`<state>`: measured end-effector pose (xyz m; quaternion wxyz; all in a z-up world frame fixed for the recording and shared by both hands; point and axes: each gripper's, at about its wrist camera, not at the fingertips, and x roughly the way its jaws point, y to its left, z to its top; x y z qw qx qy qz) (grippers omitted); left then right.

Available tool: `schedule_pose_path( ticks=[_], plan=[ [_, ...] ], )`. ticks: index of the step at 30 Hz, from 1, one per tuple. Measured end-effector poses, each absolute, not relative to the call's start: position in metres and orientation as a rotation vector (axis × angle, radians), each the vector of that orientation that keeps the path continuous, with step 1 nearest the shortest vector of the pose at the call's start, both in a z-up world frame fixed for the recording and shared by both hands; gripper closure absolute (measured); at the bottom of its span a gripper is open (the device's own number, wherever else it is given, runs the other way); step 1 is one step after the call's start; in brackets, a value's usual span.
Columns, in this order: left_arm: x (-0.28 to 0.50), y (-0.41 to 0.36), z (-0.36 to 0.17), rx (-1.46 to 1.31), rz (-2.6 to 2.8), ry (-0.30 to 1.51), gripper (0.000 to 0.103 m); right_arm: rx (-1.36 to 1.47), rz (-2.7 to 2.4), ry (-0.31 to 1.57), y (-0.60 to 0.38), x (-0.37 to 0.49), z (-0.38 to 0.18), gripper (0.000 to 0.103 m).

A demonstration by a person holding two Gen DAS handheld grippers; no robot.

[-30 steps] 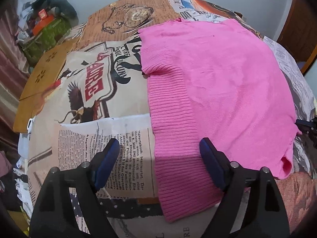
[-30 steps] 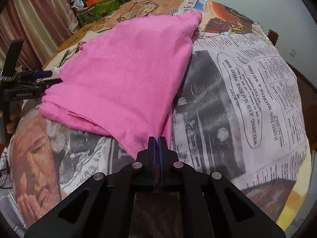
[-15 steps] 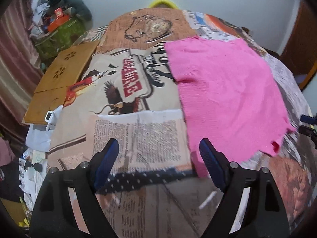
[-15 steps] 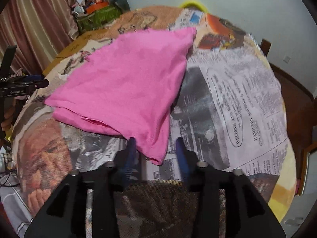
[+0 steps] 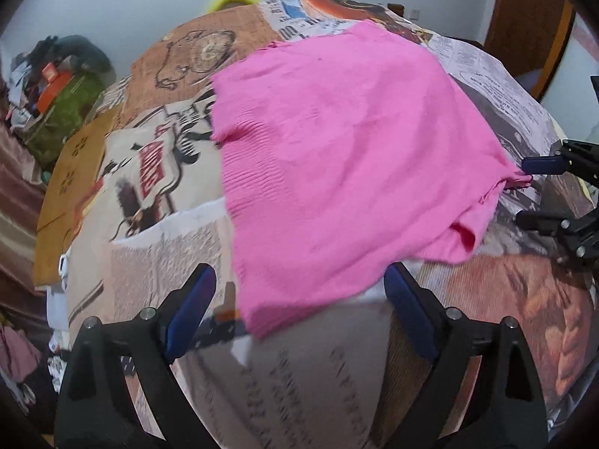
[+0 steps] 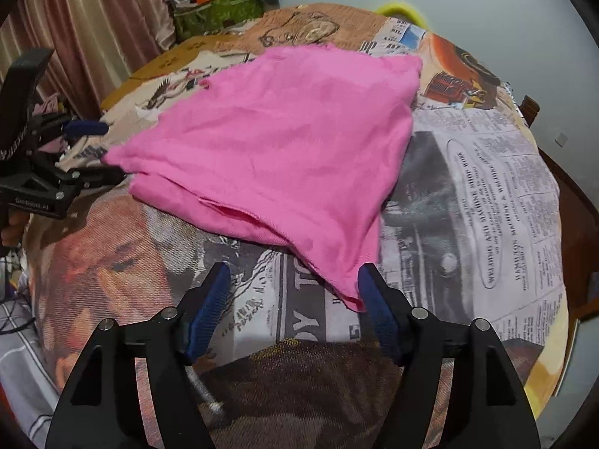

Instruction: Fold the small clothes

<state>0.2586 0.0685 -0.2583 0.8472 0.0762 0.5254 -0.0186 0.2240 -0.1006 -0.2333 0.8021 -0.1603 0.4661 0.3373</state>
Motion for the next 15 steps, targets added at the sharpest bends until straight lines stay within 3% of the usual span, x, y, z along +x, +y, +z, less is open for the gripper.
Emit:
schedule_pose_path(
  ticks=[6, 8, 12, 14, 15],
  plan=[
    [0.283, 0.068, -0.272, 0.114, -0.062, 1.136, 0.011, -0.308, 0.737, 1.014, -0.096, 0.239, -0.243, 0.037],
    [0.285, 0.069, -0.274, 0.095, -0.077, 1.133, 0.016, -0.290, 0.741, 1.030, -0.094, 0.245, -0.247, 0.039],
    [0.287, 0.062, -0.276, 0.096, -0.110, 1.123, 0.044, -0.304, 0.721, 1.021, -0.093, 0.250, -0.250, 0.065],
    [0.288, 0.054, -0.274, 0.130, -0.120, 1.114, 0.065, -0.318, 0.705, 1.010, -0.092, 0.250, -0.250, 0.076],
    [0.289, 0.051, -0.274, 0.144, -0.110, 1.111, 0.081, -0.325, 0.702, 1.005, -0.091, 0.249, -0.250, 0.083]
  ],
)
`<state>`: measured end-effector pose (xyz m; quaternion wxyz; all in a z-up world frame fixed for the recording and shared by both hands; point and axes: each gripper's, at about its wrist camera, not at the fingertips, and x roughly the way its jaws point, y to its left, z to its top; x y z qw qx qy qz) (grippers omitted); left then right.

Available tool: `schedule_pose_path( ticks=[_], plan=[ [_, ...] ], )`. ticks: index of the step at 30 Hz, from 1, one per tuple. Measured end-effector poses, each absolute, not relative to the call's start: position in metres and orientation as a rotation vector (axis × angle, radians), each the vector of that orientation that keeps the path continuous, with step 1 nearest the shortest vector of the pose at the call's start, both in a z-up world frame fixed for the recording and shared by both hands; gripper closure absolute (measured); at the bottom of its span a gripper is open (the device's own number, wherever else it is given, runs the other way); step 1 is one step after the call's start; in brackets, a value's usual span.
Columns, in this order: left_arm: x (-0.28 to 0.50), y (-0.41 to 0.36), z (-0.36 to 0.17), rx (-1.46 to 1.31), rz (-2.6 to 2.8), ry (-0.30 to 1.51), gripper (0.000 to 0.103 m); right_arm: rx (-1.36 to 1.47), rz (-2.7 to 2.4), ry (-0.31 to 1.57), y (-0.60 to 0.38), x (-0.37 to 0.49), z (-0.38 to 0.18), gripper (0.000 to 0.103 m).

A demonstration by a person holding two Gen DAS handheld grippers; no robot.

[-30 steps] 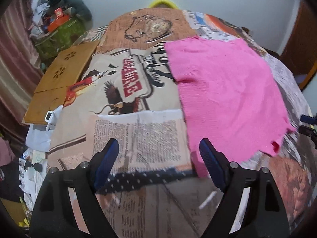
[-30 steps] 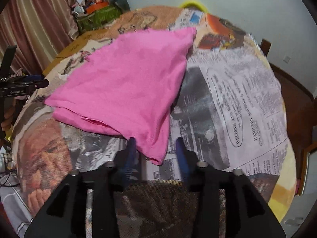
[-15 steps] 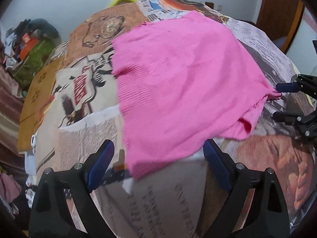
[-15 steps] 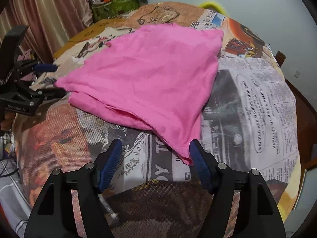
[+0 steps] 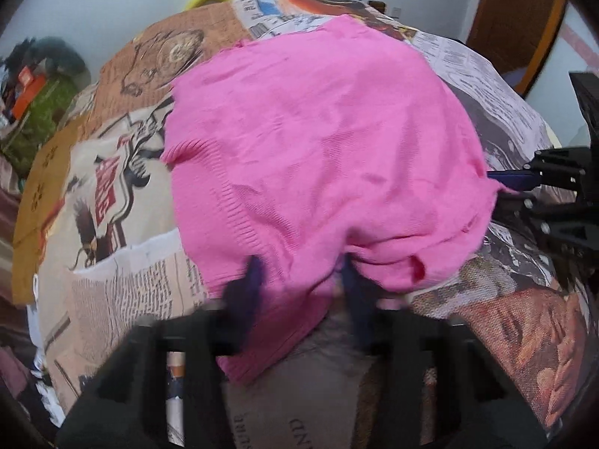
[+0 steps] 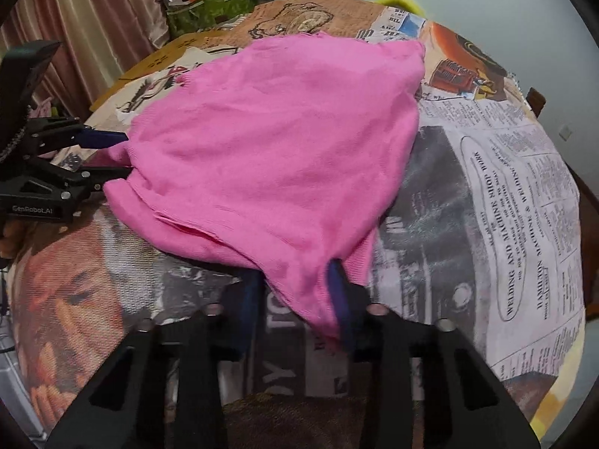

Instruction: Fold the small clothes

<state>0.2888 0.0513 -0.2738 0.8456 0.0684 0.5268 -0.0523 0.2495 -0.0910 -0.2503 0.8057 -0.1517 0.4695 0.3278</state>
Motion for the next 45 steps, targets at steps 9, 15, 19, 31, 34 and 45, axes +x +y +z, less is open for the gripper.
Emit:
schedule_pose_path(
  ticks=[9, 15, 19, 31, 34, 45],
  plan=[
    [0.280, 0.065, -0.251, 0.118, -0.077, 1.058, 0.094, -0.338, 0.738, 0.933, -0.094, 0.235, -0.231, 0.093],
    [0.272, 0.077, -0.215, 0.094, -0.071, 0.977, 0.095, -0.312, 0.770, 0.849, -0.096, 0.228, -0.202, 0.093],
    [0.281, 0.079, -0.197, 0.085, -0.065, 0.931, 0.095, -0.303, 0.780, 0.785, -0.093, 0.234, -0.177, 0.093],
    [0.385, 0.107, -0.183, 0.031, -0.018, 0.908, 0.095, -0.333, 0.724, 0.720, -0.067, 0.318, -0.147, 0.093],
    [0.411, 0.113, -0.190, 0.028, -0.004, 0.918, 0.095, -0.338, 0.706, 0.729, -0.057, 0.346, -0.150, 0.093],
    [0.508, 0.139, -0.236, 0.014, 0.023, 1.013, 0.092, -0.346, 0.663, 0.781, -0.026, 0.435, -0.174, 0.093]
  ],
)
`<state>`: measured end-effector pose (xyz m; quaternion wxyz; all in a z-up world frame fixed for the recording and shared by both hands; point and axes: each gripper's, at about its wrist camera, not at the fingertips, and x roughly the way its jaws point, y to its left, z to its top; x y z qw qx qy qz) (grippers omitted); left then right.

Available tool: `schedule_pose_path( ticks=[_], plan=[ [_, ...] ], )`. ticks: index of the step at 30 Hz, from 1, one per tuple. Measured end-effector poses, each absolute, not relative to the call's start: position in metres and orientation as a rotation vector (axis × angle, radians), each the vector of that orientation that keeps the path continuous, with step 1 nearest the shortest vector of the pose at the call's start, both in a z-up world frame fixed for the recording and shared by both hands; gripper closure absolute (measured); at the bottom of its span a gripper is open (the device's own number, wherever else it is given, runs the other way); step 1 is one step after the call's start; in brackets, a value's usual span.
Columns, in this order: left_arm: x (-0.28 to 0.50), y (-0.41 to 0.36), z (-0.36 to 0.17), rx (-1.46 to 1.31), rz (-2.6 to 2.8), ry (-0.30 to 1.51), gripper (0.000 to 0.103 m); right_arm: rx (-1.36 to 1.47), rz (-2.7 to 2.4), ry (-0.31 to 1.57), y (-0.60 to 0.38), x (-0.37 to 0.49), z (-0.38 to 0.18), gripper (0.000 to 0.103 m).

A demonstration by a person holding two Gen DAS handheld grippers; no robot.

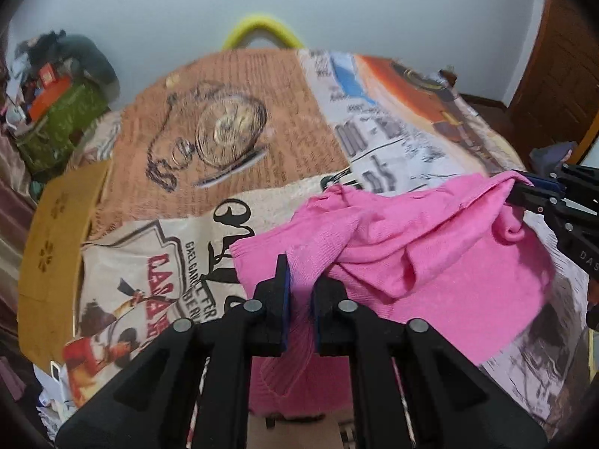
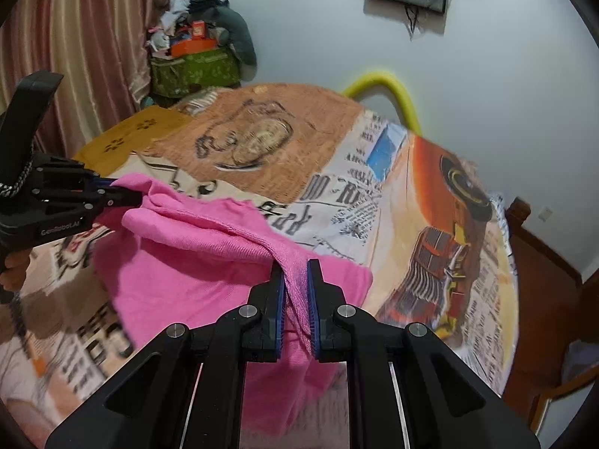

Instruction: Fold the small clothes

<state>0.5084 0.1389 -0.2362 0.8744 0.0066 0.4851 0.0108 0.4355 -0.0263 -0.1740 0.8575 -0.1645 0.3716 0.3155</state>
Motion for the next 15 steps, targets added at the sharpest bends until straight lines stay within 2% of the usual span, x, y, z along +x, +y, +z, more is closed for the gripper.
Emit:
schedule_pose_path(
  ticks=[3, 5, 7, 12, 15],
  plan=[
    [0.520, 0.145, -0.250, 0.002, 0.058, 1.029, 0.087, -0.339, 0.630, 0.839, -0.025, 0.457, -0.193, 0.090],
    [0.520, 0.151, -0.252, 0.010, 0.107, 1.012, 0.073, -0.337, 0.581, 0.858, -0.029, 0.465, -0.202, 0.080],
    [0.517, 0.156, -0.250, 0.015, 0.121, 0.990, 0.044, -0.307, 0.561, 0.859, -0.036, 0.465, -0.203, 0.066],
    [0.496, 0.170, -0.233, -0.017, 0.141, 0.956, 0.039, -0.218, 0.554, 0.839, -0.061, 0.453, -0.188, 0.060],
    [0.478, 0.176, -0.229, -0.051, 0.131, 0.965, 0.036, -0.175, 0.585, 0.823, -0.073, 0.435, -0.176, 0.052]
  ],
)
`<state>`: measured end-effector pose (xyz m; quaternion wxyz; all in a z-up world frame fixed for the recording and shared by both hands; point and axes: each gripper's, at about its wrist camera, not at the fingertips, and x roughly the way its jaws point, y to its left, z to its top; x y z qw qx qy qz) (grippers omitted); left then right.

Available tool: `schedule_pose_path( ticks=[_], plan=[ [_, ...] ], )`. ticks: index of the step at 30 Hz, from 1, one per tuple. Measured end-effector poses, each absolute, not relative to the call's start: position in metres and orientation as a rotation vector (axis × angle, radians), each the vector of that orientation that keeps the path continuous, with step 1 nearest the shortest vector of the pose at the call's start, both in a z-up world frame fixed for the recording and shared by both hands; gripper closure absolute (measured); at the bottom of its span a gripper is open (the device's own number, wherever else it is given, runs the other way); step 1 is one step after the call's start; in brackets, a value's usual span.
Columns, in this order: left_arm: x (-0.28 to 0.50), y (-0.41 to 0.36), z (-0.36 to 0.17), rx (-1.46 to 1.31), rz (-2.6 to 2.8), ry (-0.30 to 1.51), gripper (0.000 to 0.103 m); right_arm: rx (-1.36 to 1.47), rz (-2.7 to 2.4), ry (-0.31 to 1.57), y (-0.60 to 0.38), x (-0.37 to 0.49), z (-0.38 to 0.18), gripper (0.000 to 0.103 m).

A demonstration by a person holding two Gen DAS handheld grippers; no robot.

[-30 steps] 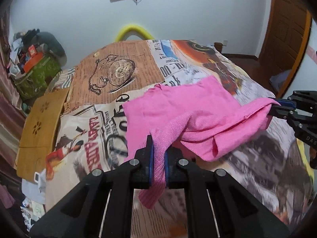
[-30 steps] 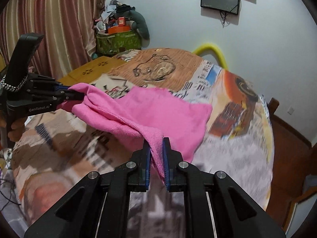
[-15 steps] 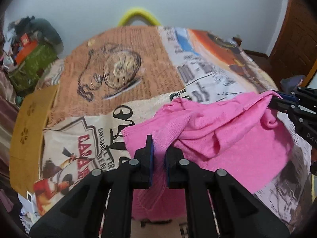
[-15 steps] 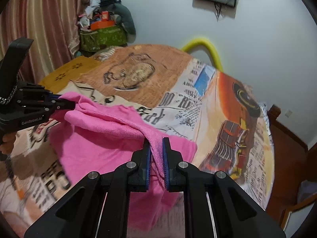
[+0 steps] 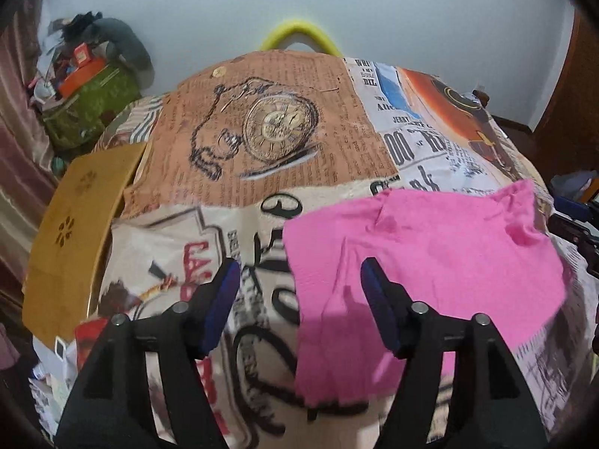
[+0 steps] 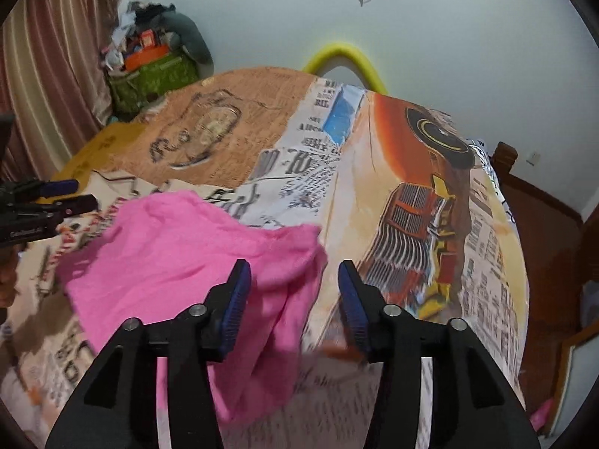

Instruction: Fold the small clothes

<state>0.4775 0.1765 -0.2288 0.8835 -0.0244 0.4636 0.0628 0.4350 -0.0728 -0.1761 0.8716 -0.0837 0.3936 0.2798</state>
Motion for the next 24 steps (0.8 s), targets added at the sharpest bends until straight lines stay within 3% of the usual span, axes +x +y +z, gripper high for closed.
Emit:
schedule_pose_path(
  ticks=[4, 11, 12, 13, 14, 16, 19, 24],
  plan=[
    [0.451, 0.178, -0.234, -0.103, 0.099, 1.004, 0.035, -0.116, 0.623, 0.807, -0.084, 0.408, -0.170, 0.040],
    [0.435, 0.167, -0.268, -0.166, 0.065, 1.092, 0.035, -0.057, 0.658, 0.877, -0.085, 0.385, -0.200, 0.040],
    [0.435, 0.166, -0.272, -0.173, 0.070, 1.096, 0.038, -0.041, 0.658, 0.887, -0.085, 0.387, -0.204, 0.040],
    [0.437, 0.164, -0.278, -0.192, 0.065, 1.106, 0.052, -0.019, 0.664, 0.899, -0.085, 0.387, -0.207, 0.041],
    [0.439, 0.163, -0.284, -0.217, 0.045, 1.119, 0.059, 0.014, 0.673, 0.907, -0.086, 0.390, -0.211, 0.044],
    [0.440, 0.160, -0.285, -0.233, 0.049, 1.110, 0.072, 0.056, 0.703, 0.928, -0.085, 0.394, -0.214, 0.069],
    [0.433, 0.150, -0.275, -0.195, 0.064, 1.072, 0.085, 0.078, 0.711, 0.930, -0.082, 0.390, -0.214, 0.086],
    [0.406, 0.146, -0.255, -0.183, 0.021, 1.046, 0.087, 0.024, 0.714, 0.904, -0.081, 0.368, -0.203, 0.091]
  ],
)
